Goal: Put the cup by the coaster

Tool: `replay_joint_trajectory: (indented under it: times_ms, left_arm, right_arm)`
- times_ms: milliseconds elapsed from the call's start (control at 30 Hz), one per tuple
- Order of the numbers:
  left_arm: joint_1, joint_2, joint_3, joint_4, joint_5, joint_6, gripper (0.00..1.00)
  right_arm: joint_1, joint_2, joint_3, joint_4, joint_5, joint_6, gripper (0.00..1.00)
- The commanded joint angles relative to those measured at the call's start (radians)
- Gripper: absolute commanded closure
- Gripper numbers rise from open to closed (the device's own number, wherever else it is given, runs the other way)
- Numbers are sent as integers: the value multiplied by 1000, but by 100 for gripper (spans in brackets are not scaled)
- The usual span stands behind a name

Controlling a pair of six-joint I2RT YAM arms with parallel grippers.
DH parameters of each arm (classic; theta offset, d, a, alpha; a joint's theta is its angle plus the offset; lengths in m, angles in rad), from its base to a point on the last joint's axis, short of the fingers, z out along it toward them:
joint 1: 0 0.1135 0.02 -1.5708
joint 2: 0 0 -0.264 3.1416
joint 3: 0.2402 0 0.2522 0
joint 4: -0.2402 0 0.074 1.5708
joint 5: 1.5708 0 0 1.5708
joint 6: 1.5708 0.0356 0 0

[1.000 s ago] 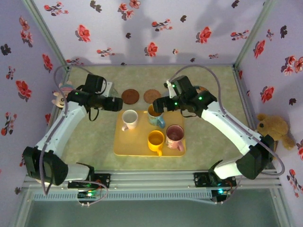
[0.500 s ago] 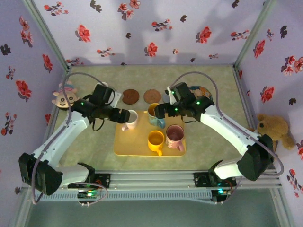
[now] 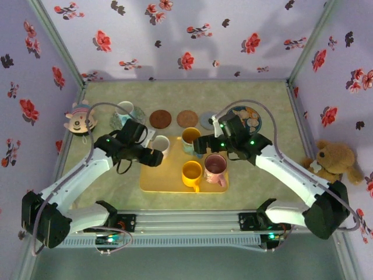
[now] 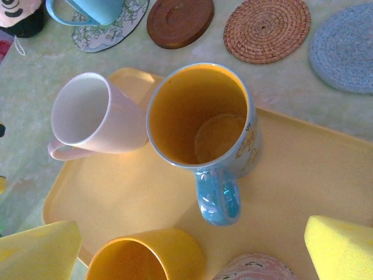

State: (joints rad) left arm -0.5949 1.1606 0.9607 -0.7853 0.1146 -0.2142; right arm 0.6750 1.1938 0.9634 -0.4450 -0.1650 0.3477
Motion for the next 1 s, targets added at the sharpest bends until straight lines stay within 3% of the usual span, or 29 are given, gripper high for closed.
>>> replay_joint_trajectory:
  times_ms: [0,400,700,967]
  left_arm:
    - [-11,-6,-20,14,-40,-53,20]
    - [-26,102,-53,102,-36,-64,30]
    - [-28,183,-56,162,-43,-64,46]
    - [-29,228,-47,168,-70,-50,54]
  right_arm:
    - [8,-44,-27,57,-23,-24,0]
    - [7,-51,-71,114,18,0,0]
    - [7,-55,-63,113,42,-7,0]
    - [8,-66,-64,101,54,-12,0]
